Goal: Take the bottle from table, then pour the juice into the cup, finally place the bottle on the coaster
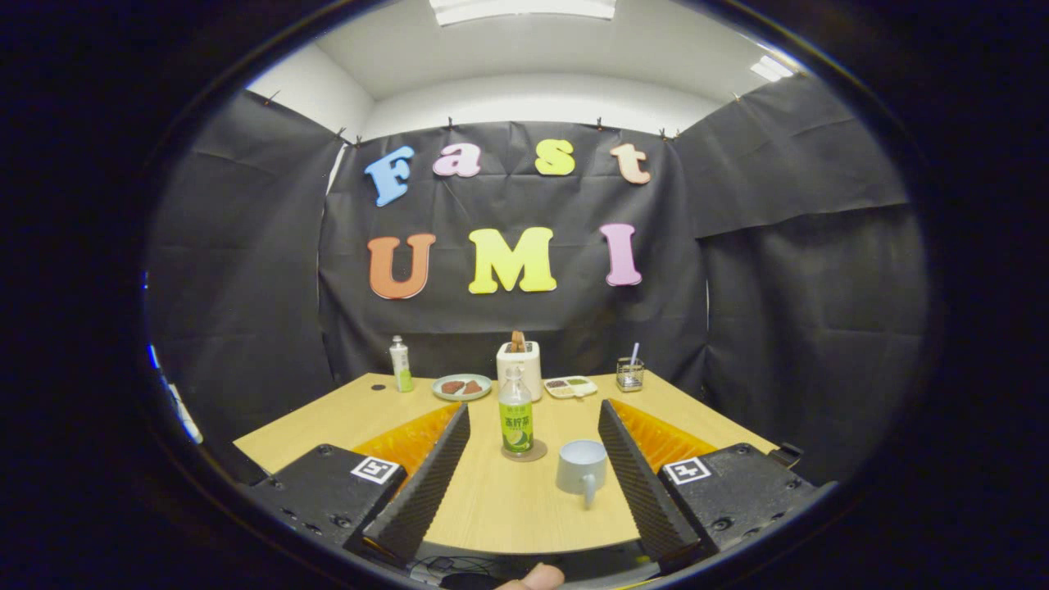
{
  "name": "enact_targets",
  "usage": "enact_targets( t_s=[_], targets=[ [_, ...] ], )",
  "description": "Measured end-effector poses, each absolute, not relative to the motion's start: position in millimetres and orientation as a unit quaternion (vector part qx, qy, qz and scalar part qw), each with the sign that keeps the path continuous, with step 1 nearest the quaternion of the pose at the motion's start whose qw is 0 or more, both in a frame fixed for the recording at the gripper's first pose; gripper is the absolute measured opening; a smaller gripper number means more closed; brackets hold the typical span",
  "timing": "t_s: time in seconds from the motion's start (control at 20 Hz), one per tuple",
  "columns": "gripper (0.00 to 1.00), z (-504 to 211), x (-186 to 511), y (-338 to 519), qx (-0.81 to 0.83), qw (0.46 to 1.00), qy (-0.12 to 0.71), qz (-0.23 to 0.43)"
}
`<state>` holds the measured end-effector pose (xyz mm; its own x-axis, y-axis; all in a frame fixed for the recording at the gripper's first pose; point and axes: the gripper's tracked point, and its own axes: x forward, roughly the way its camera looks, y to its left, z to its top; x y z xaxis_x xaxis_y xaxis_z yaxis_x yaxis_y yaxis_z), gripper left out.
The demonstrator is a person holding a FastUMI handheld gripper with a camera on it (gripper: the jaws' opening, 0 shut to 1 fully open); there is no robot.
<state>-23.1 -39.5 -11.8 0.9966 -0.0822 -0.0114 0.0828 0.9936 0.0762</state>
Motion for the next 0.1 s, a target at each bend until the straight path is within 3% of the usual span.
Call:
enact_targets(
  t_s=[0.1],
  targets=[
    [1.0,-12.5,-23.8,-39.3,0.037,0.998,0.005,-0.041]
  ],
)
